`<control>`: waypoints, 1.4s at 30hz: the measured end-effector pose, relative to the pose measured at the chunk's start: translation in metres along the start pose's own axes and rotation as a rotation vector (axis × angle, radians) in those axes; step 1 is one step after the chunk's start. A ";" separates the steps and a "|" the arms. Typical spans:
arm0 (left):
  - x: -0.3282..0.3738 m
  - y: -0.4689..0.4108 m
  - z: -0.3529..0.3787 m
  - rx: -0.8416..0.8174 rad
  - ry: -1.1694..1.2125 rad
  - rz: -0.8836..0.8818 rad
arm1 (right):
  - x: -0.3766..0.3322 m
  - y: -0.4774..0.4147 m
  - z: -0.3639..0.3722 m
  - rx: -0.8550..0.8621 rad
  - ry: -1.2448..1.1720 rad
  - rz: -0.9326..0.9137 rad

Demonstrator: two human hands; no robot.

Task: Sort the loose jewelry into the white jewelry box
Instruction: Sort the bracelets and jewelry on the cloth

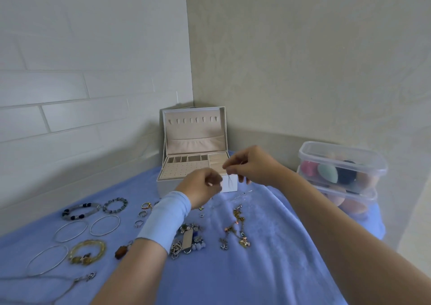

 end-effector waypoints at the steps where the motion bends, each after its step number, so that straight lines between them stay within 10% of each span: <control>1: 0.002 0.001 -0.002 0.028 0.152 -0.013 | -0.008 -0.001 0.001 0.016 -0.047 -0.001; 6: 0.004 0.013 -0.004 -0.074 0.617 -0.095 | -0.023 -0.005 0.006 0.097 -0.262 0.031; 14: -0.018 0.010 -0.031 -0.009 0.500 -0.124 | -0.007 -0.010 0.013 0.213 -0.326 0.124; 24: -0.035 0.015 -0.033 -0.141 0.089 -0.171 | 0.030 -0.009 0.004 0.191 0.140 0.135; 34: -0.020 0.013 -0.004 -0.304 0.085 -0.251 | 0.078 0.011 -0.007 -0.072 0.812 0.135; 42: -0.022 0.014 0.007 -0.326 0.308 -0.375 | 0.091 0.010 -0.004 -0.089 0.896 0.186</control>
Point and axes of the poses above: each hand's wrist, its own y-axis away from the middle knuckle, its own z-axis out of the palm, x = y × z, the point moved 5 cm from there along -y, towards the middle knuckle, and after that the axes turned 9 degrees about x, right-handed, at the moved point
